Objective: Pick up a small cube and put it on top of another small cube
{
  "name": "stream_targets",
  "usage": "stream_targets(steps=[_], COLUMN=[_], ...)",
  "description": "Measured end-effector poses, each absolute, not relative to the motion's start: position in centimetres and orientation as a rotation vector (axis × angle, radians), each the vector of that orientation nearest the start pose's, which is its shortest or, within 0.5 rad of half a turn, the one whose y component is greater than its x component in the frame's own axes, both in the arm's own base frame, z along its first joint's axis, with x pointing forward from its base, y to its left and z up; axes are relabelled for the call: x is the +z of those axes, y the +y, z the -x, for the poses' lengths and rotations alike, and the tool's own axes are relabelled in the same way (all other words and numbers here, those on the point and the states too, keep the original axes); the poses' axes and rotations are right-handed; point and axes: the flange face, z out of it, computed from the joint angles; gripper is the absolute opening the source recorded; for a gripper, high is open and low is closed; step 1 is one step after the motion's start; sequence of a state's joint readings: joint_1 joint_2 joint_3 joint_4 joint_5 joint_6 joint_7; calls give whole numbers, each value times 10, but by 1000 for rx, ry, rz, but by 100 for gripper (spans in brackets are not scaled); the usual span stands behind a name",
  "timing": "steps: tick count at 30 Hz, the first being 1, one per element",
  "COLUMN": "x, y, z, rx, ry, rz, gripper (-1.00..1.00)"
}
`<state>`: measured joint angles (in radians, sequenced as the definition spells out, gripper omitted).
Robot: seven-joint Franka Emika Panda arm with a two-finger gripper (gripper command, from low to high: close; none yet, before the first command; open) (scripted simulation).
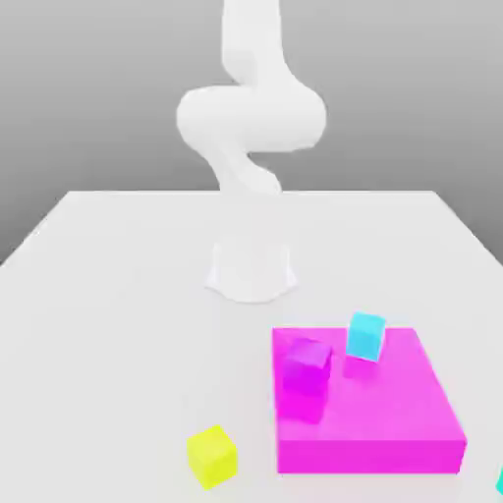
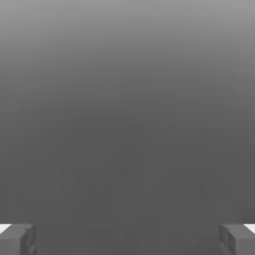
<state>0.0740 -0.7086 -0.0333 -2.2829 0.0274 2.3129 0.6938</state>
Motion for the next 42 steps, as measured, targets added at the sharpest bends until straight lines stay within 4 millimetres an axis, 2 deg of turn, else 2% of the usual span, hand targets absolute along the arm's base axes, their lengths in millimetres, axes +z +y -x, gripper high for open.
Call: stream_targets(steps=[4,8,12,16,20,25,30,33,37,38,42], x=[644,594,539,480,418,338,261,216,151,140,140], y=[39,74,115,160,213,258,301,323,331,331,331], z=[-428,-467,-498,-518,-523,-524,-509,-495,-491,-490,-490], rx=[-802,-676,-558,-446,-338,-215,-96,-27,-2,-1,2], ry=[601,330,53,-233,-549,-903,-1289,-1528,-1615,-1617,-1617], rz=[2658,2751,2817,2857,2865,2851,2787,2723,2694,2693,2693], gripper=[0,0,0,0,0,0,0,0,0,-100,-100])
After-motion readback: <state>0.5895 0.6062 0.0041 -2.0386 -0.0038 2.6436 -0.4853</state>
